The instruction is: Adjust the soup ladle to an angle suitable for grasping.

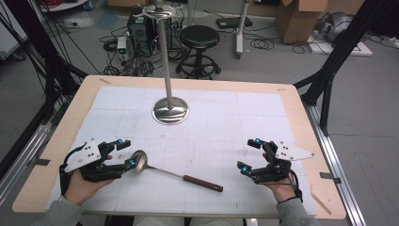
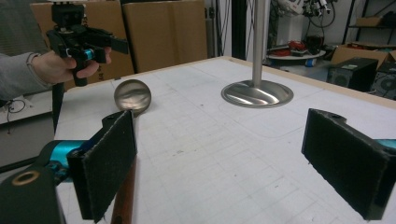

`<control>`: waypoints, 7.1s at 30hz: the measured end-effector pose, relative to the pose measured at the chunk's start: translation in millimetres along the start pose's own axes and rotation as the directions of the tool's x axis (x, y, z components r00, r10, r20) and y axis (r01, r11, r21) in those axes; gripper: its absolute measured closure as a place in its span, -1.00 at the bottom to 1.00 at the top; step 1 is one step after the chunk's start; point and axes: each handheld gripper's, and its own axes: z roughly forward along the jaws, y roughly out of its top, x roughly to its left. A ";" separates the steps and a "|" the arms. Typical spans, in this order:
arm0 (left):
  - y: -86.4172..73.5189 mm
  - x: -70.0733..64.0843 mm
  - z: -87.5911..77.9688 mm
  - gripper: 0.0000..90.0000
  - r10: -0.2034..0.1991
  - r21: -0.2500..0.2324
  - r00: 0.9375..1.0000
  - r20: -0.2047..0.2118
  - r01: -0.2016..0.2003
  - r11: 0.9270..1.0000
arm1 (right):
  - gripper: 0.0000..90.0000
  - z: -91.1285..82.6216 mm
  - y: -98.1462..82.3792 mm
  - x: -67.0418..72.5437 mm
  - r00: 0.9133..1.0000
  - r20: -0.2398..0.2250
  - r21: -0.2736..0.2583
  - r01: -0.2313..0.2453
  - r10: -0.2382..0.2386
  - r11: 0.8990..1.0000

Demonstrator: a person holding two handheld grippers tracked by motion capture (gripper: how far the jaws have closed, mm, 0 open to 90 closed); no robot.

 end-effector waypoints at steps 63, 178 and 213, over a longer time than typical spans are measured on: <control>-23.0 -24.7 86.0 1.00 -0.101 0.430 0.994 0.028 0.079 0.899 | -0.79 0.6 -6.3 3.7 1.000 -0.018 0.068 -0.009 0.010 0.998; -21.1 -58.9 98.6 1.00 -0.059 0.486 0.997 0.057 0.024 0.874 | -0.79 3.0 -8.6 3.1 1.000 -0.024 0.093 -0.013 0.016 0.996; 11.3 -48.6 63.6 0.98 -0.089 0.291 0.995 0.049 0.071 0.954 | -0.79 2.4 -8.3 3.4 0.999 -0.027 0.094 -0.015 0.017 0.995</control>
